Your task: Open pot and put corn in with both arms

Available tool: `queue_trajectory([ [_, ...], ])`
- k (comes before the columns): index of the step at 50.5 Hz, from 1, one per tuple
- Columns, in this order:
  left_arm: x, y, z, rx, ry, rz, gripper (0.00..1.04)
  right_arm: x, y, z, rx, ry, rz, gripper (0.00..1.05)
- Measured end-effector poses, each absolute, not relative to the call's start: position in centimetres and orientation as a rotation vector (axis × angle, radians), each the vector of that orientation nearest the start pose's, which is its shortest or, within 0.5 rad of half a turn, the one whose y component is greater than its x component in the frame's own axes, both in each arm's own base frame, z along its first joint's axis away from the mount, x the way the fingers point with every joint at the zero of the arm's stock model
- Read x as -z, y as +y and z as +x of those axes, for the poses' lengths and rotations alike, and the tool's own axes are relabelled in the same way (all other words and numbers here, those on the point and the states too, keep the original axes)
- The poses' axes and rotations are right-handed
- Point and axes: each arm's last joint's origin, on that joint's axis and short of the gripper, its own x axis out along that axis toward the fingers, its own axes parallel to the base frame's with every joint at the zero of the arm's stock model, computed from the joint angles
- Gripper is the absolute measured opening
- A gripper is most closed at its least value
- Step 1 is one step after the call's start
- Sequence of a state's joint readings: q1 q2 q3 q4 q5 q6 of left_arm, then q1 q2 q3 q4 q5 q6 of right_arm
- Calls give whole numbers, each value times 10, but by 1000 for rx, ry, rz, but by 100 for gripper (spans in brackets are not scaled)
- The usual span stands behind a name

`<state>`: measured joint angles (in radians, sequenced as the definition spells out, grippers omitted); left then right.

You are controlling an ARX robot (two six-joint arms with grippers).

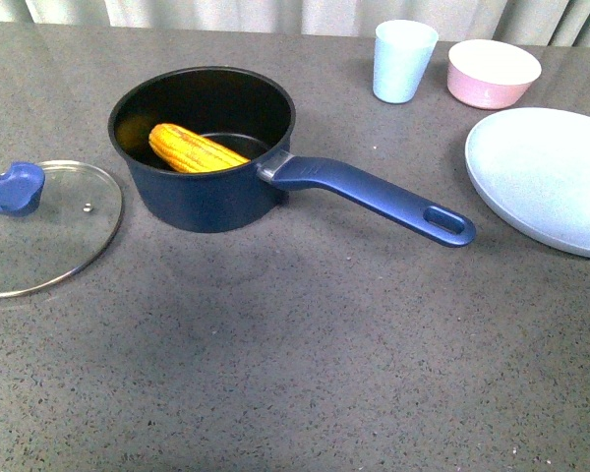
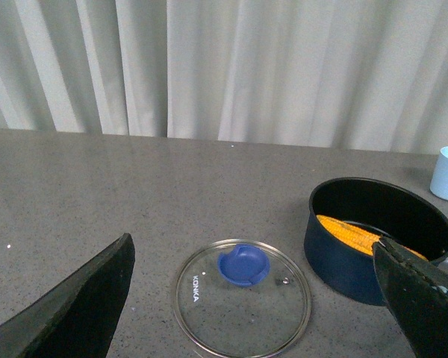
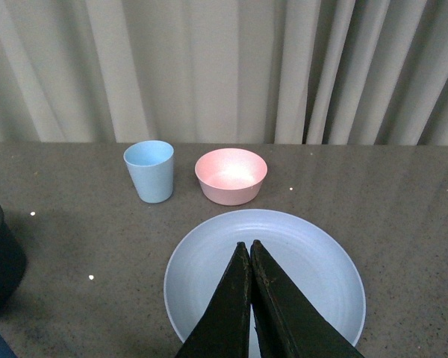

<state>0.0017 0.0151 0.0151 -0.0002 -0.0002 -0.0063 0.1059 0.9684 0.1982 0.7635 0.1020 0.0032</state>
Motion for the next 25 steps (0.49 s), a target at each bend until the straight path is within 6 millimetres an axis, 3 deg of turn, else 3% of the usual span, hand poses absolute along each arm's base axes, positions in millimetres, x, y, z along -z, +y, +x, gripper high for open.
queue_trajectory([
  [25, -167, 0, 98, -2, 0, -6, 96, -175, 0, 145, -3, 9, 3, 2],
])
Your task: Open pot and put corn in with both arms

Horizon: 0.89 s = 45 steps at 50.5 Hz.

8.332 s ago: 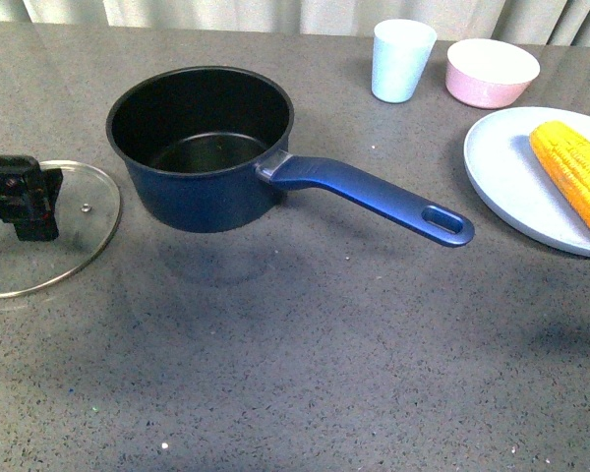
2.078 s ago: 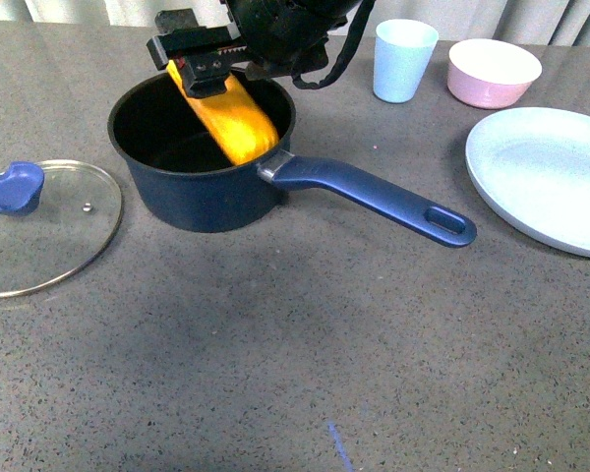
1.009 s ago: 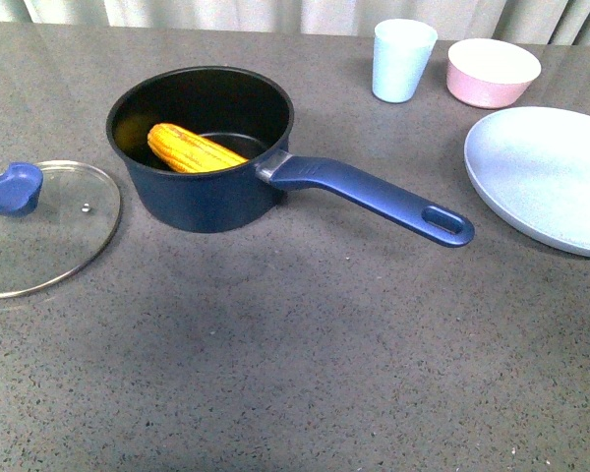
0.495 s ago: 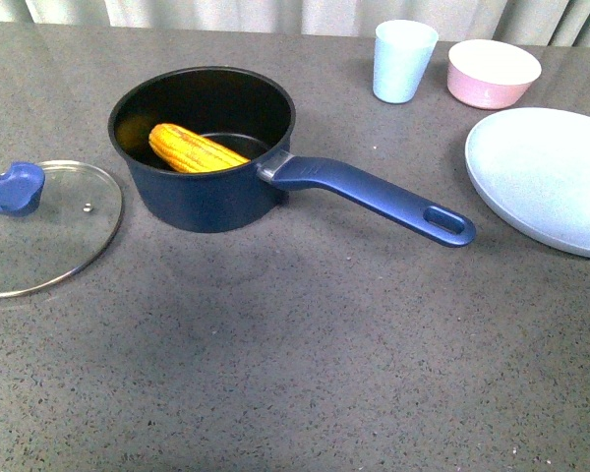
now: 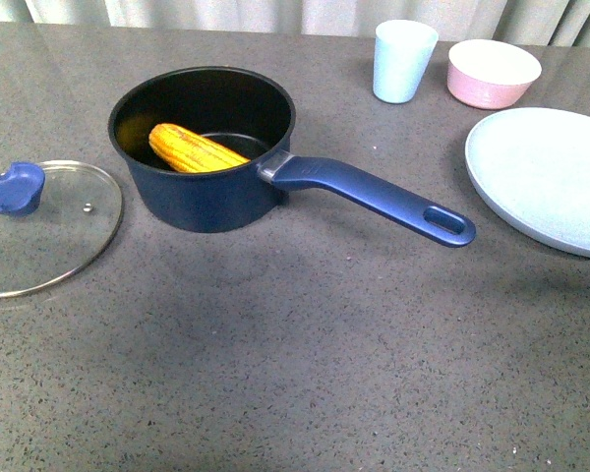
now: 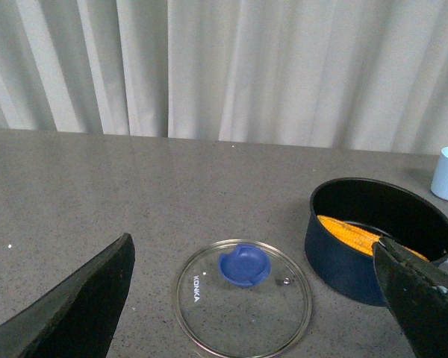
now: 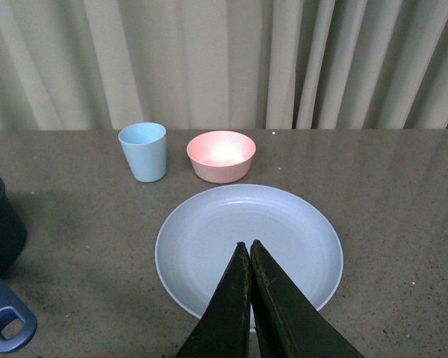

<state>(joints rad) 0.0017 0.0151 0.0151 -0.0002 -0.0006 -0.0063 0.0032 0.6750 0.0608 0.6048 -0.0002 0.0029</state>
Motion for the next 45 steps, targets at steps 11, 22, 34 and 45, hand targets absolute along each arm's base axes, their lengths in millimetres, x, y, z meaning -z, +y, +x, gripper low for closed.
queue_trajectory([
  [11, -167, 0, 98, -2, 0, -6, 96, -170, 0, 136, -3, -8, 3, 2],
  [22, -167, 0, 98, -2, 0, -6, 96, -173, 0, 128, -2, -20, 3, 2],
  [34, -167, 0, 98, -2, 0, -6, 96, -174, 0, 119, -2, -22, 3, 2],
  [45, -167, 0, 98, -2, 0, -6, 96, -174, 0, 114, -2, -23, 3, 2],
])
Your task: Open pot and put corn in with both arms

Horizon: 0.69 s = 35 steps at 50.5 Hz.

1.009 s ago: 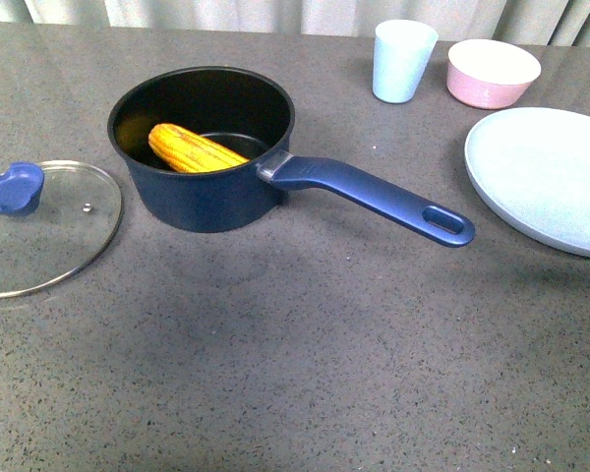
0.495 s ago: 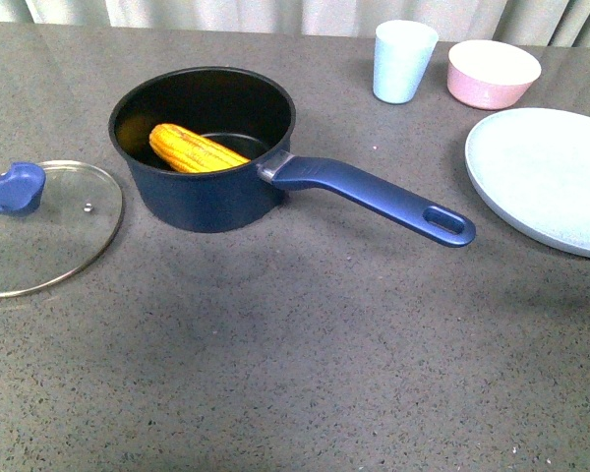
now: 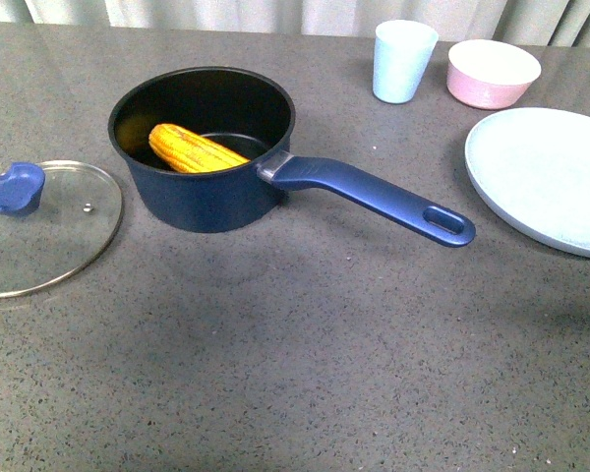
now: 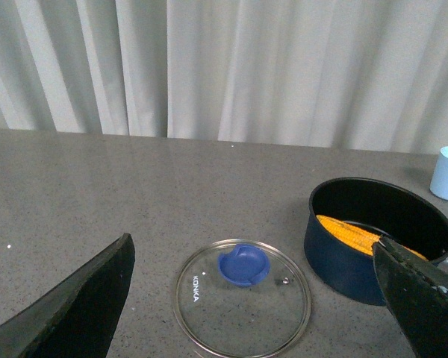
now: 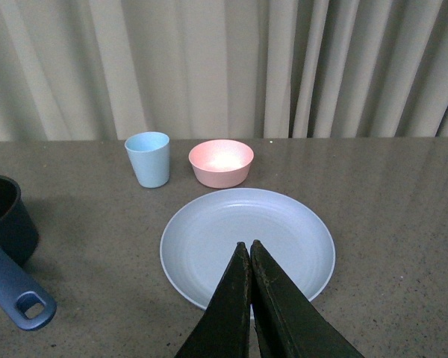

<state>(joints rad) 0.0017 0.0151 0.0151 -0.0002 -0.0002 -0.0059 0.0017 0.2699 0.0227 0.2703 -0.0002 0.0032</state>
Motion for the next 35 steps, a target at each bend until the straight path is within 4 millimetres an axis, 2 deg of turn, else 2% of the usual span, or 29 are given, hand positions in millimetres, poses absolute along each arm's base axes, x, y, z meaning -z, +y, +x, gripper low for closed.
queue_trajectory([
  [35, -167, 0, 98, -2, 0, -5, 96, -171, 0, 97, -2, -17, 3, 2],
])
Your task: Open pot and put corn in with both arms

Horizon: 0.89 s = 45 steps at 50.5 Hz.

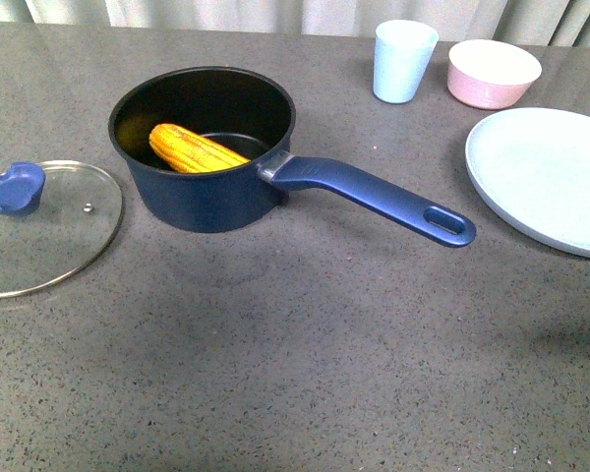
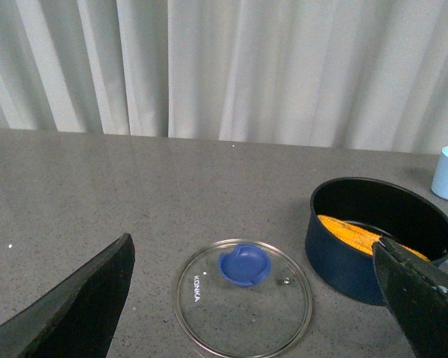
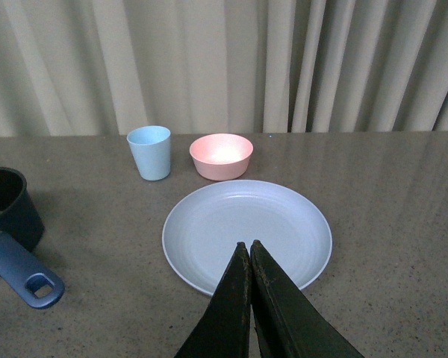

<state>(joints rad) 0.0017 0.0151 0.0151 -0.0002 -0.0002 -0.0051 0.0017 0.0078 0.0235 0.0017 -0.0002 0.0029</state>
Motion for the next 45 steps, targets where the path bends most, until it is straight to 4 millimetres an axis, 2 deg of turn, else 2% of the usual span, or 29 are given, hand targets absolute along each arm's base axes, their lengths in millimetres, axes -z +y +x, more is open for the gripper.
queue_trajectory([
  [11, -167, 0, 98, -2, 0, -5, 96, -171, 0, 97, -2, -18, 3, 2],
  [41, -167, 0, 98, -2, 0, -5, 96, -171, 0, 97, -2, -19, 2, 92],
  [45, -167, 0, 98, -2, 0, -5, 96, -171, 0, 97, -2, -19, 3, 97],
])
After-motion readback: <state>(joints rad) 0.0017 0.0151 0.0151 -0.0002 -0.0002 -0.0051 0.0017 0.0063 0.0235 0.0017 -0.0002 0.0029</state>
